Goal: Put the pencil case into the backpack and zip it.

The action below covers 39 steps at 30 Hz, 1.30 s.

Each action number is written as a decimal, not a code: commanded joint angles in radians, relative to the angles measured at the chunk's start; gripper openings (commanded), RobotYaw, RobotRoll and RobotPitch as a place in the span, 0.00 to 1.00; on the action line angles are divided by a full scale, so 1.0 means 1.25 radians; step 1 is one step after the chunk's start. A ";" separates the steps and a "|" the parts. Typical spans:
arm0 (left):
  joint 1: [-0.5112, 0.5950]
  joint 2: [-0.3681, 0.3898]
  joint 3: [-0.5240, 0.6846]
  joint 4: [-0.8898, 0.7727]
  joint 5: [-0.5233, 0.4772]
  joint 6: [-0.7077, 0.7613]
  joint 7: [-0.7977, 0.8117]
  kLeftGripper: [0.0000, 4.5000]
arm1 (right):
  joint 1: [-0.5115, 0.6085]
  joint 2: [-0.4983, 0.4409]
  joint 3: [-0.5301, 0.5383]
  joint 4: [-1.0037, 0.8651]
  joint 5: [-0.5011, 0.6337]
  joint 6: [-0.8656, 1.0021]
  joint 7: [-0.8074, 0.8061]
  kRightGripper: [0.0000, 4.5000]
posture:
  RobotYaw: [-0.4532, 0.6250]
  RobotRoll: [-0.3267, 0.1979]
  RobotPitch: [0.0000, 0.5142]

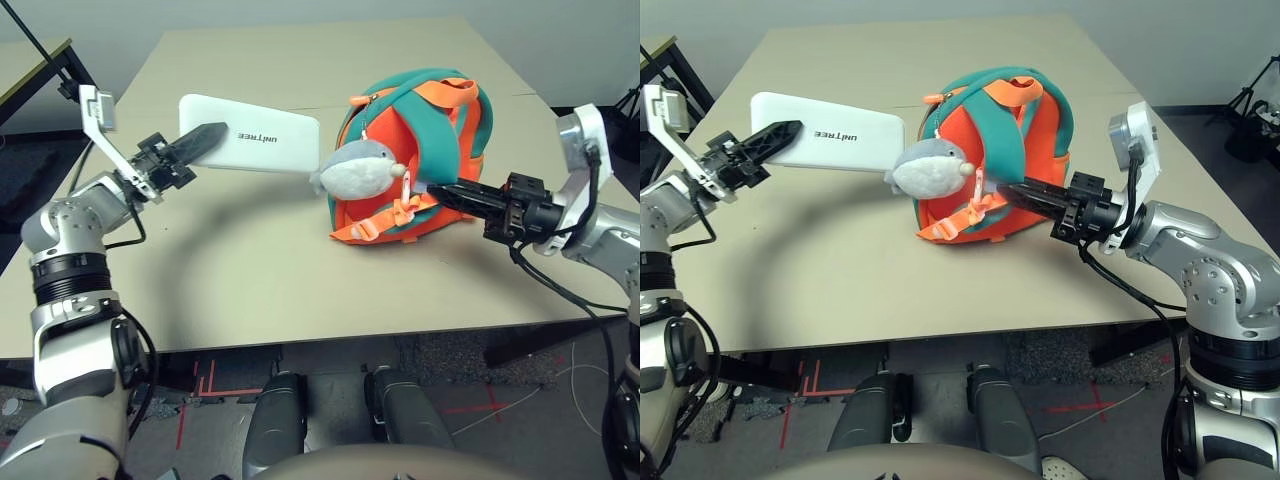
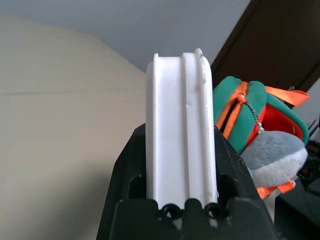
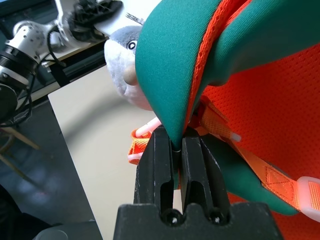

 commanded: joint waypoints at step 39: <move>-0.238 -0.073 -0.300 0.062 0.204 -0.242 -0.215 0.30 | 0.016 0.020 0.003 -0.023 0.006 -0.068 0.002 0.00 | 0.27 0.62 0.12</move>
